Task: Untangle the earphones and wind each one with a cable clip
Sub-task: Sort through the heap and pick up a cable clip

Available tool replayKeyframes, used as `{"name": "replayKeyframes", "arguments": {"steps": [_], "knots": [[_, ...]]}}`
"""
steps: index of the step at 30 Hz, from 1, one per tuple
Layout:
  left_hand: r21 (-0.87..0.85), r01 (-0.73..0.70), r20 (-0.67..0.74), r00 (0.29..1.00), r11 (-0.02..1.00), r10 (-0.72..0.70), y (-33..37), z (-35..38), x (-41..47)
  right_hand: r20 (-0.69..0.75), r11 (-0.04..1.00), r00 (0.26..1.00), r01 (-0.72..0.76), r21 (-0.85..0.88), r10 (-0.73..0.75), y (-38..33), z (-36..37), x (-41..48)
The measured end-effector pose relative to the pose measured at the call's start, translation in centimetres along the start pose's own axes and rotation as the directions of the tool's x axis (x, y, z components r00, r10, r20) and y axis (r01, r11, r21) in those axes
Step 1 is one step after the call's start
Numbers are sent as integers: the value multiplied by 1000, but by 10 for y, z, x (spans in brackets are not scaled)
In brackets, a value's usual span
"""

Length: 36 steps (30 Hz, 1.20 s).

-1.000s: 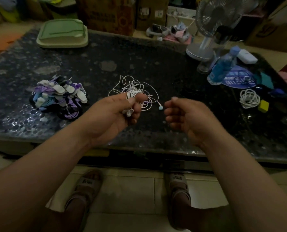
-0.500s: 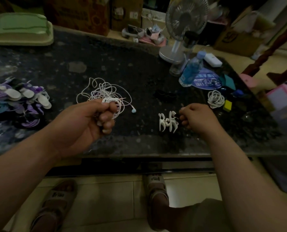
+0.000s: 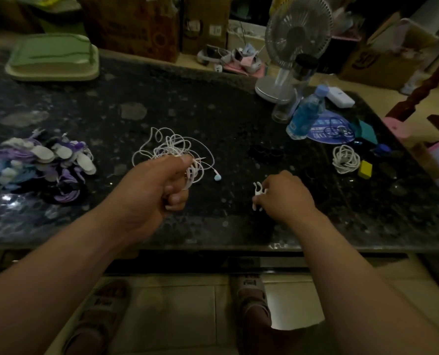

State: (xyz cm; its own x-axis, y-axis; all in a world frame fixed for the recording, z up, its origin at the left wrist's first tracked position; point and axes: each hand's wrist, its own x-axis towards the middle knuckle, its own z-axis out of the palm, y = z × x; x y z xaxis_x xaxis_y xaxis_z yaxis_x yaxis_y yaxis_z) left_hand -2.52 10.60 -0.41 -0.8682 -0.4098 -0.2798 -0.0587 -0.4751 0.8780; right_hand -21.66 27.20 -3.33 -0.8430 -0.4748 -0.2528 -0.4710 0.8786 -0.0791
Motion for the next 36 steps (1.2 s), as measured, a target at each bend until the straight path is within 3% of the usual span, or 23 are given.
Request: {"name": "replayKeyframes", "arguments": {"steps": [3, 9, 13, 15, 20, 23, 28, 32, 36], "knots": [[22, 5, -22, 1000, 1000, -5, 4, -2, -3, -5, 995, 996, 92, -42, -93, -11, 4, -6], [52, -8, -39, 999, 999, 10, 5, -1, -6, 89, 957, 989, 93, 276, -122, -18, 8, -12], [37, 5, -66, 998, 999, -3, 5, -3, -4, 76, 767, 985, 73, 638, -157, -23, -1, -19], [53, 12, -62, 998, 999, -9, 4, -4, -4, 83, 718, 984, 59, 693, -160, -26, -1, -20], [110, 7, -48, 999, 994, -2, -2, -4, -1, -14, 926, 995, 101, 363, -103, -27, 19, -15], [170, 8, -50, 999, 985, 0, -6, 1, 0, -69, 950, 996, 76, 303, -58, -22, 18, -11], [187, -7, -49, 999, 982, 16, -6, 4, 0, -294, 965, 953, 1, 262, 79, 2, 0, -2], [195, -5, -41, 999, 981, 13, -6, 4, 0, -61, 989, 988, -143, 41, 145, 17, 2, -3], [219, -20, -27, 999, 976, 27, -8, 5, -1, -68, 996, 995, -74, 56, 77, 13, 6, -6]]}}
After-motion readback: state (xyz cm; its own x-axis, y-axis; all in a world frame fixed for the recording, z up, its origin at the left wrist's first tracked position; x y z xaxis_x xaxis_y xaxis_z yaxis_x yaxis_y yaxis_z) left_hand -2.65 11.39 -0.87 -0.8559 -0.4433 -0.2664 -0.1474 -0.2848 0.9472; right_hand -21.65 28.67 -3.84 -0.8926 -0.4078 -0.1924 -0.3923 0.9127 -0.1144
